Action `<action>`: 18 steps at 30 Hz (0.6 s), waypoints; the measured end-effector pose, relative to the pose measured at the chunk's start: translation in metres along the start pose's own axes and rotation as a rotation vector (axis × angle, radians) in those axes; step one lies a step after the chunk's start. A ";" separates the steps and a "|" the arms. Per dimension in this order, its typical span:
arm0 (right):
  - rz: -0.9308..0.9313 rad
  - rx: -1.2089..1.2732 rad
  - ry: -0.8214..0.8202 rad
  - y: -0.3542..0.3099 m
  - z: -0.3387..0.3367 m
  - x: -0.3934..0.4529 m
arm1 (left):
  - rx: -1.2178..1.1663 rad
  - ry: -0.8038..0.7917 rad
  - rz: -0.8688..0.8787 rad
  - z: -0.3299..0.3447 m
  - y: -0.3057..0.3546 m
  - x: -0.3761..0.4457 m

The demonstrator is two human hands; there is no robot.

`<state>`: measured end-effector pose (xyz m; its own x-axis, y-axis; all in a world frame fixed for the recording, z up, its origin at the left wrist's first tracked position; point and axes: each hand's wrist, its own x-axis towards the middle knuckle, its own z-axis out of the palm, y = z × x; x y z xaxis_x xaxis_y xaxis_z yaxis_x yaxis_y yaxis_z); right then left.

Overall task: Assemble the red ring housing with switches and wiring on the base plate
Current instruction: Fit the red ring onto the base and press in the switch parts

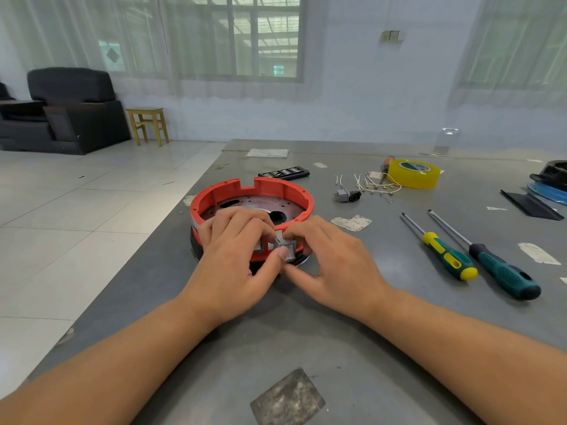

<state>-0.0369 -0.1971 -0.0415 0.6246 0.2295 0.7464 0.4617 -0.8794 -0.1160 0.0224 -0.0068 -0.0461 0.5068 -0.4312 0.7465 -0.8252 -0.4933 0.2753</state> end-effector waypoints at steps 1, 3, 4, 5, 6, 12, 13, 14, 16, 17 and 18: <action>-0.025 -0.006 0.015 0.001 0.000 0.000 | -0.008 0.007 -0.007 0.000 0.000 0.000; -0.076 -0.030 0.035 0.003 -0.001 0.001 | -0.019 0.012 -0.022 0.000 -0.002 0.000; -0.104 -0.045 0.036 0.004 -0.001 0.001 | -0.025 0.013 -0.028 0.000 -0.003 0.000; -0.130 -0.060 0.037 0.006 -0.001 0.001 | -0.031 0.014 -0.032 0.000 -0.004 0.000; -0.150 -0.074 0.040 0.007 -0.001 0.001 | -0.035 0.016 -0.034 0.001 -0.005 -0.001; -0.200 -0.127 0.058 0.010 -0.001 0.003 | -0.025 0.026 -0.039 0.001 -0.009 -0.001; -0.193 -0.129 0.052 0.010 -0.001 0.003 | -0.018 0.033 -0.039 0.000 -0.010 -0.001; -0.186 -0.132 0.045 0.011 -0.001 0.003 | -0.014 0.045 -0.039 -0.001 -0.010 0.000; -0.185 -0.149 0.034 0.012 -0.002 0.003 | -0.024 0.078 -0.057 -0.003 -0.011 0.001; -0.188 -0.159 0.030 0.013 -0.002 0.003 | -0.033 0.091 -0.075 -0.004 -0.013 0.002; -0.190 -0.169 0.026 0.014 -0.001 0.003 | -0.039 0.097 -0.094 -0.005 -0.014 0.002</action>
<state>-0.0296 -0.2093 -0.0402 0.5192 0.3882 0.7614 0.4558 -0.8794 0.1375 0.0341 0.0027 -0.0455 0.5570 -0.3086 0.7711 -0.7854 -0.4975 0.3682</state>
